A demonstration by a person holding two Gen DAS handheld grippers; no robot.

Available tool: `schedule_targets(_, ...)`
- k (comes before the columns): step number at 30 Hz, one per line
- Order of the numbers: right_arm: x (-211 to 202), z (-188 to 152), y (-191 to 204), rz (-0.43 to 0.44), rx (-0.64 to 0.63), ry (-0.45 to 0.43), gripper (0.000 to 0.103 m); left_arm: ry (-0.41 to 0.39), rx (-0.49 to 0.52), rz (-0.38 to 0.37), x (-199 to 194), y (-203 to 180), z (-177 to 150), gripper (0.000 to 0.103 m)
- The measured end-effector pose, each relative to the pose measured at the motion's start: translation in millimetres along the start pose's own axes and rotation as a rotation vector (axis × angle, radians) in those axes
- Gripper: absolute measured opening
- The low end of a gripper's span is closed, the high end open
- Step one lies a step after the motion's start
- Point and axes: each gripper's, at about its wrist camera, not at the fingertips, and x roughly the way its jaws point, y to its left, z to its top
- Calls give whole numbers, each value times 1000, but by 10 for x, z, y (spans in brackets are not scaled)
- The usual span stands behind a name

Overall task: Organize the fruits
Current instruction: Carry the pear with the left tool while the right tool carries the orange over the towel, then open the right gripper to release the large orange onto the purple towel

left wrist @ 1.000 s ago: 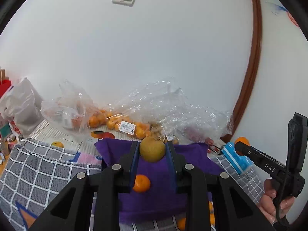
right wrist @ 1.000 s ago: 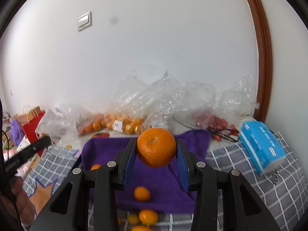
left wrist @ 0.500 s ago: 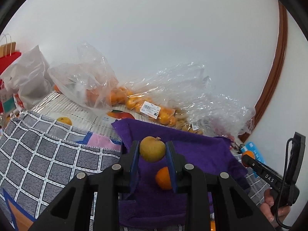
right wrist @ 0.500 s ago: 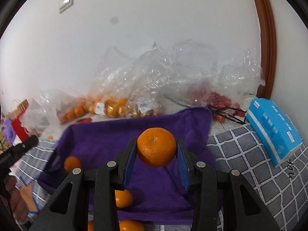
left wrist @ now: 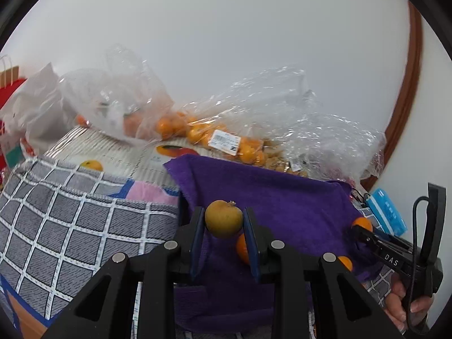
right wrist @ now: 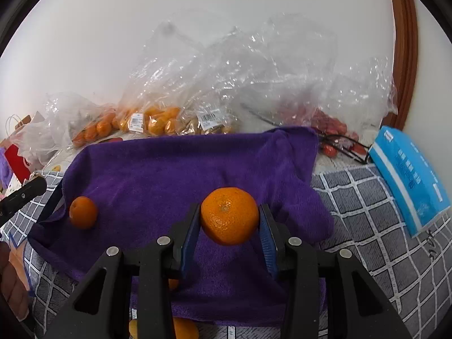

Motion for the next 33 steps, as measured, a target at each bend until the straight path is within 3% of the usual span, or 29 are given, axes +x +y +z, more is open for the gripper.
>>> schedule_targets(17,187,-52,-52,-1,34,91,41,110,15,-16,182,-41,-96,26)
schedule_targets(33,142,-43,-68,4,50,80,42,173,19,-1,325,-68,-132,26)
